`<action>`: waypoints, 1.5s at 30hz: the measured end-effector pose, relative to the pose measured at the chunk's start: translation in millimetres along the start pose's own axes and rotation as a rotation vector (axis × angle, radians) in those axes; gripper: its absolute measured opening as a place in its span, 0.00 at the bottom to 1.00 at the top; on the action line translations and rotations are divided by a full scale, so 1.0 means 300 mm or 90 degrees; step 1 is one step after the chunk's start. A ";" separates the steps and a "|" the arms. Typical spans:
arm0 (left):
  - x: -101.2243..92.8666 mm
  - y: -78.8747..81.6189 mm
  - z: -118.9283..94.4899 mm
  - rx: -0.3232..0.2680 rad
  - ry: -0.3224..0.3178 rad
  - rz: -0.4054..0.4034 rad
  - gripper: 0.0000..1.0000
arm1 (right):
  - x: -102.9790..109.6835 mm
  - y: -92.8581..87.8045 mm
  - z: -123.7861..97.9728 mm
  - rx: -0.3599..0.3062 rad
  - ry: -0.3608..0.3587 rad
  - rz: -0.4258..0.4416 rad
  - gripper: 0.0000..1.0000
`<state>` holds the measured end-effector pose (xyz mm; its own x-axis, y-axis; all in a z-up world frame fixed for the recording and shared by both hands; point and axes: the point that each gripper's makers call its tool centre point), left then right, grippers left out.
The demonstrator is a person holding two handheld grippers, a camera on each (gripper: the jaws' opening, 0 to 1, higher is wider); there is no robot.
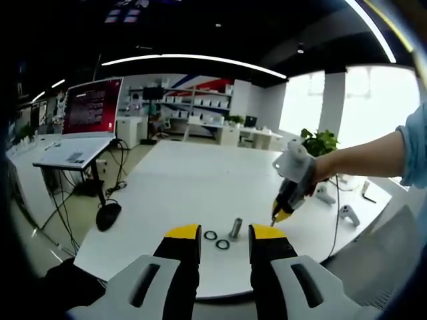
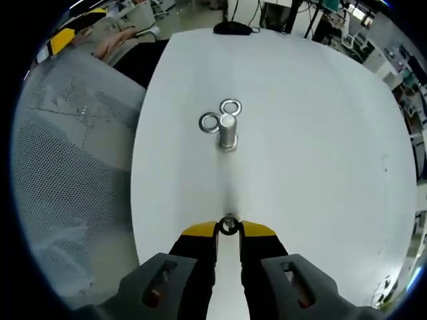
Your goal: Place the washer onto the threaded stud by aligning its center hole with the stud, sliding it down to the base, and recovering from edge contact or off-axis alignment until the washer reaches the visible bottom stop.
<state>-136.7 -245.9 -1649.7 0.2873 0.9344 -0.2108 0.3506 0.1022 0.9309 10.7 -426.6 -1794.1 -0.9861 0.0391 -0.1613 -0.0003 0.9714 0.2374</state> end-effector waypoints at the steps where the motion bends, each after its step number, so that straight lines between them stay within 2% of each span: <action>1: 0.000 0.000 0.000 0.000 0.000 0.000 0.26 | 0.000 0.000 0.000 0.000 0.000 -0.001 0.13; 30: 0.001 0.003 0.000 -0.004 0.003 -0.002 0.26 | -0.008 -0.033 -0.006 0.007 -0.001 -0.006 0.13; 45: 0.000 0.001 0.000 -0.001 0.000 -0.001 0.26 | -0.008 -0.019 0.007 0.013 -0.013 -0.021 0.13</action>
<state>-136.6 -246.0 -1649.3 0.2864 0.9344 -0.2119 0.3494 0.1041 0.9312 13.5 -431.8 -1797.0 -0.9821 0.0114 -0.1882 -0.0294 0.9767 0.2127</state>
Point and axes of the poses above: the point that each gripper's makers call its tool centre point, and the gripper's own axes: z roughly forward along the fingers, x roughly to its left, y roughly out of its top, and after that the axes turned 9 degrees about -y, right-handed
